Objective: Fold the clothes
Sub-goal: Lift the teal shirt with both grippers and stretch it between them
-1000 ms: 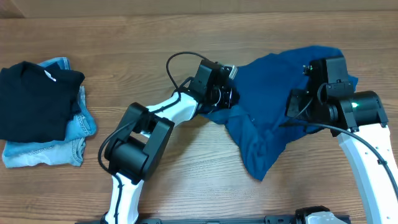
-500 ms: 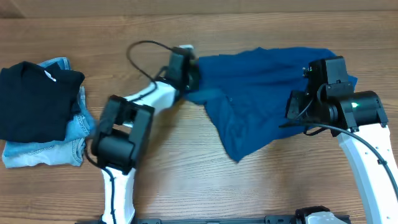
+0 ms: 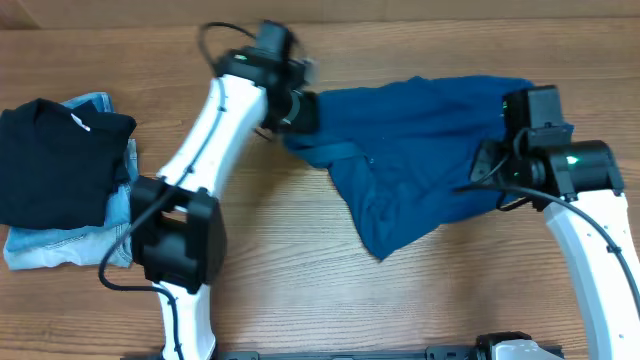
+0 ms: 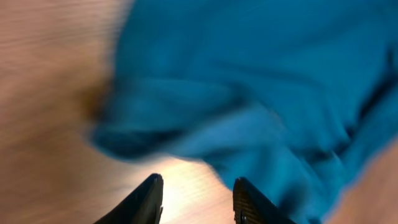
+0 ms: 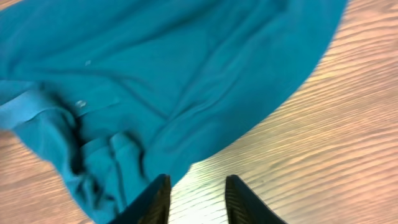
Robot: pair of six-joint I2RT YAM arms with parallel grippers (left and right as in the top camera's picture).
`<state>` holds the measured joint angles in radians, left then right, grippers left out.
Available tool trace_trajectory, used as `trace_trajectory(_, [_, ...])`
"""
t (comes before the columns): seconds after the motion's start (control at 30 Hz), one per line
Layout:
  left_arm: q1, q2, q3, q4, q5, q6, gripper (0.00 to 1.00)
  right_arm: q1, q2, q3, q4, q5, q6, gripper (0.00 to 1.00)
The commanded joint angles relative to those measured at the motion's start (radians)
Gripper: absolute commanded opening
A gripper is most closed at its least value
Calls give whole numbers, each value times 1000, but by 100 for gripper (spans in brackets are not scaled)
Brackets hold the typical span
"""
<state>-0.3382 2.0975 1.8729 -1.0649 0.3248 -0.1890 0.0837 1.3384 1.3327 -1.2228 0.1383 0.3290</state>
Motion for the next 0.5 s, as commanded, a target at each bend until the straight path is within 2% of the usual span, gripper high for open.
trace_trajectory(0.0, [-176,-31,6,-73,24,-21,41,-130,-3,21,-6,40,28,44])
trace_trajectory(0.07, [-293,-31,6,-79,22,-36,42,-234,-3,21,-26,17,34,51])
trace_trajectory(0.17, [-405,-20,2,-73,-22,-134,42,-306,-3,21,-52,-12,34,52])
trace_trajectory(0.3, [-457,39,-45,-66,-22,-217,42,-311,-3,21,-66,-12,34,52])
trace_trajectory(0.47, [-452,115,-58,-61,-77,-230,45,-310,-3,20,-73,-12,34,52])
